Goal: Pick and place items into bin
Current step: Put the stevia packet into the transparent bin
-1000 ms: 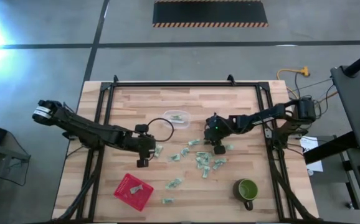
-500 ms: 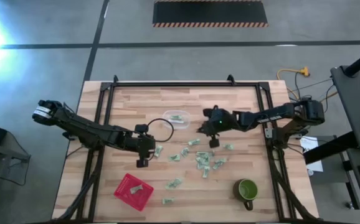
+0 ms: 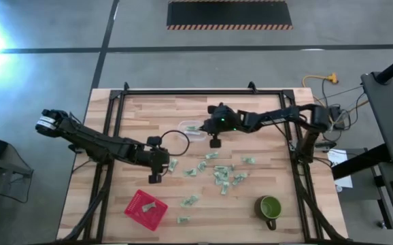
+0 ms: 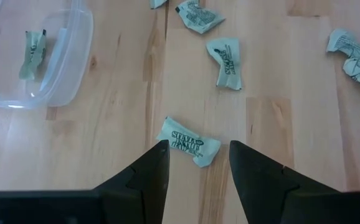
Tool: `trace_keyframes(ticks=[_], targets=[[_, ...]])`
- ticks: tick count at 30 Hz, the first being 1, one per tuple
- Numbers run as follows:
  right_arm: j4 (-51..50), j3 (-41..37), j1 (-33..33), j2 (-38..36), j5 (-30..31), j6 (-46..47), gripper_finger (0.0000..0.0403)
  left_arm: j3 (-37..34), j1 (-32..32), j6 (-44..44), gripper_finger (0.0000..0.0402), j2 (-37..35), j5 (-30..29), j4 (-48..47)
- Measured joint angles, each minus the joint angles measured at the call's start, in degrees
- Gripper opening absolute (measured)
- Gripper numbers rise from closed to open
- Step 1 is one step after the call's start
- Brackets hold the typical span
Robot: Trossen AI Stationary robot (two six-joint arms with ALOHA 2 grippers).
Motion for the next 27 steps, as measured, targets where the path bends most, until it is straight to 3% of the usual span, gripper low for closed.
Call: trace_keyframes(ticks=[6,17,22,27], targets=[[-7.7,6.5,-0.3,4.1,-0.2,0.2,0.0022,-0.2,-0.2,-0.1,0.0151,0.0,0.0,0.0],[-11.9,7.8,-0.3,3.1,-0.1,0.2,0.014,-0.9,-0.3,-0.2,0.0151,0.0,0.0,0.0],[-24.3,6.0,0.4,-1.5,-0.1,-0.3,0.0165,-0.9,-0.3,-0.2,0.0151,0.0,0.0,0.0],[-38.6,3.2,2.3,-7.6,-2.3,4.9,0.0168,-0.9,-0.3,-0.2,0.0151,0.1,0.0,0.0]])
